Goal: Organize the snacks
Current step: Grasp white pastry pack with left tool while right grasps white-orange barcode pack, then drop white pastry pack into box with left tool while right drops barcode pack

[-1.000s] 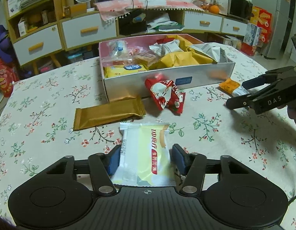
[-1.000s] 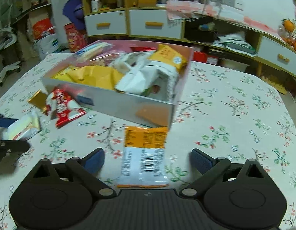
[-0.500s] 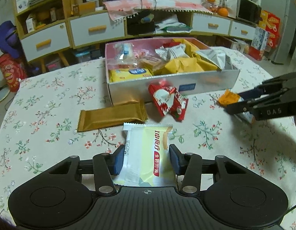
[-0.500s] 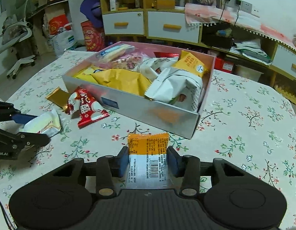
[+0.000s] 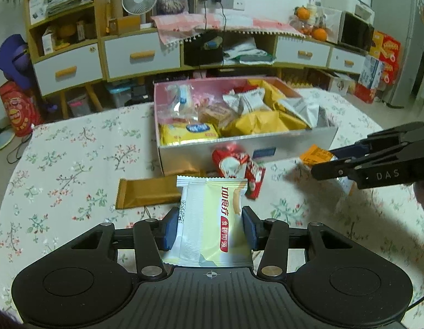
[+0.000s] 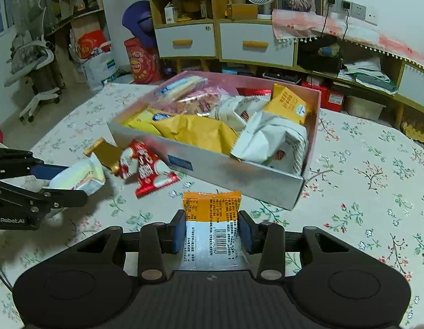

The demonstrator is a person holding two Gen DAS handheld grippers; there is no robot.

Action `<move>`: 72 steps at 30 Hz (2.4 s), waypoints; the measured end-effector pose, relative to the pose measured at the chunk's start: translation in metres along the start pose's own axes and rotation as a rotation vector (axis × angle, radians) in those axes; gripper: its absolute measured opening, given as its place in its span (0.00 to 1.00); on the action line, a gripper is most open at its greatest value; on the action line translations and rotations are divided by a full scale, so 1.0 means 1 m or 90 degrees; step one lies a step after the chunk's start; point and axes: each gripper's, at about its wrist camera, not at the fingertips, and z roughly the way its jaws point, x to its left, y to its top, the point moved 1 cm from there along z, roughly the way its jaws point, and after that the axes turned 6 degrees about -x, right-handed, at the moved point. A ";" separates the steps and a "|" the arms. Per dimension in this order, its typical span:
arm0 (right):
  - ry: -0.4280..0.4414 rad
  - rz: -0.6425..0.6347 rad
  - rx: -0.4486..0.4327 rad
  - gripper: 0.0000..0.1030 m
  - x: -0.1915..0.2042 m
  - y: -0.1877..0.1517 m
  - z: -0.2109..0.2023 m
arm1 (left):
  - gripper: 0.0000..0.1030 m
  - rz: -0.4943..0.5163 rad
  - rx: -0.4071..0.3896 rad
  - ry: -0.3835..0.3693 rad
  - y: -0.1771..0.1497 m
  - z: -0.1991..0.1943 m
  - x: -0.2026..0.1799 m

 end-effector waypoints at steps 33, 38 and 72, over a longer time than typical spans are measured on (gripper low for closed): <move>-0.068 0.256 -0.134 0.11 -0.023 0.065 0.010 | 0.44 -0.156 -0.022 -0.013 0.085 0.072 0.006; -0.068 0.288 -0.132 0.11 -0.038 0.068 0.023 | 0.44 -0.154 -0.018 -0.017 0.091 0.096 0.009; -0.076 0.334 -0.123 0.63 -0.051 0.070 0.013 | 0.87 -0.188 -0.058 -0.019 0.089 0.061 0.033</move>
